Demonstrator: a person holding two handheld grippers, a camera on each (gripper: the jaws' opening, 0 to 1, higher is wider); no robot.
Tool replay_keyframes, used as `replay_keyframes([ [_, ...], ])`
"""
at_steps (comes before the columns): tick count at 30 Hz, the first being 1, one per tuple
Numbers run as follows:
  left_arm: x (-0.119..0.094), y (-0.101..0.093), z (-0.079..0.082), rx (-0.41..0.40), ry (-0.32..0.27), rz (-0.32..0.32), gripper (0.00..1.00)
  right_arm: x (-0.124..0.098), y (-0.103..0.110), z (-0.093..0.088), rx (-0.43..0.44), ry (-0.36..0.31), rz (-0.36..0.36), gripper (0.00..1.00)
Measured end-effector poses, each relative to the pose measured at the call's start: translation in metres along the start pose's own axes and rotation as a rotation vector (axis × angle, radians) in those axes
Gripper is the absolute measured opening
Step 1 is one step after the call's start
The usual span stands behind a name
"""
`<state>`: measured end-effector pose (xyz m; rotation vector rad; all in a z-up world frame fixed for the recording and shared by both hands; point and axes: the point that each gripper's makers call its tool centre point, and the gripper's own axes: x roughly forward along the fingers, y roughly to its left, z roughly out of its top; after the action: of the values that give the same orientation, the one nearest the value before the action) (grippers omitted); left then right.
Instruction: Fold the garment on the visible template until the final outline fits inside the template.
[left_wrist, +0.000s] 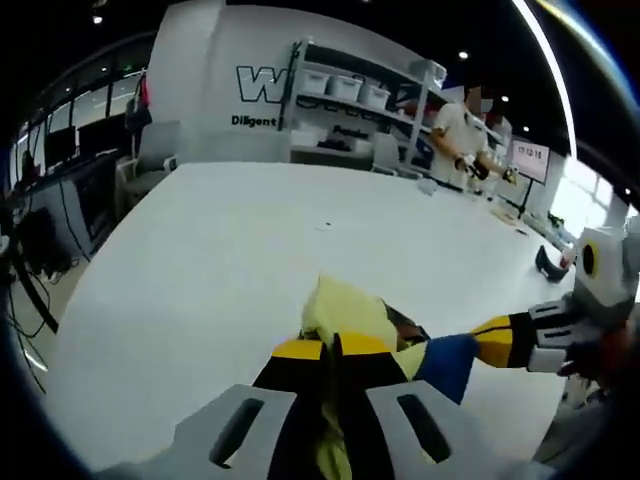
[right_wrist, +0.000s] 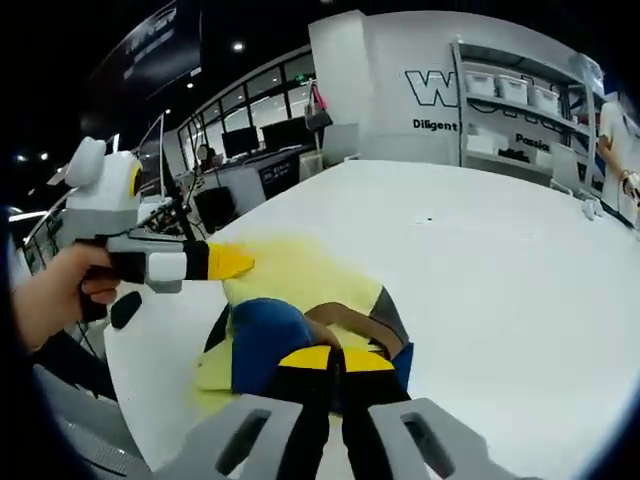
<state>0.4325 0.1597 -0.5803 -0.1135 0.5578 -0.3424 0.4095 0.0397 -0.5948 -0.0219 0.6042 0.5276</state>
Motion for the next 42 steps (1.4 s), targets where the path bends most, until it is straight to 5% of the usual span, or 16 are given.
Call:
replay_keyframes([
  [16,-0.022,-0.063,-0.024,-0.053,0.025,-0.060,0.02,-0.017,-0.038,0.030,-0.016,-0.065,-0.100,0.00],
  [25,-0.012,-0.104,-0.045,-0.029,0.063,-0.125,0.02,-0.028,-0.066,0.017,0.004,-0.042,-0.167,0.00],
  [28,-0.005,-0.111,-0.051,0.039,0.078,-0.154,0.02,-0.023,-0.077,-0.001,0.038,0.001,-0.163,0.00],
  [32,-0.010,-0.099,-0.027,0.065,0.025,-0.148,0.13,-0.026,-0.091,-0.005,0.176,-0.046,-0.176,0.00],
  [37,-0.005,-0.069,0.017,0.139,-0.058,-0.109,0.18,-0.028,-0.100,-0.009,0.310,-0.079,-0.159,0.27],
  [42,0.017,-0.045,0.038,0.195,-0.085,-0.073,0.27,-0.033,-0.102,-0.015,0.339,-0.083,-0.145,0.35],
])
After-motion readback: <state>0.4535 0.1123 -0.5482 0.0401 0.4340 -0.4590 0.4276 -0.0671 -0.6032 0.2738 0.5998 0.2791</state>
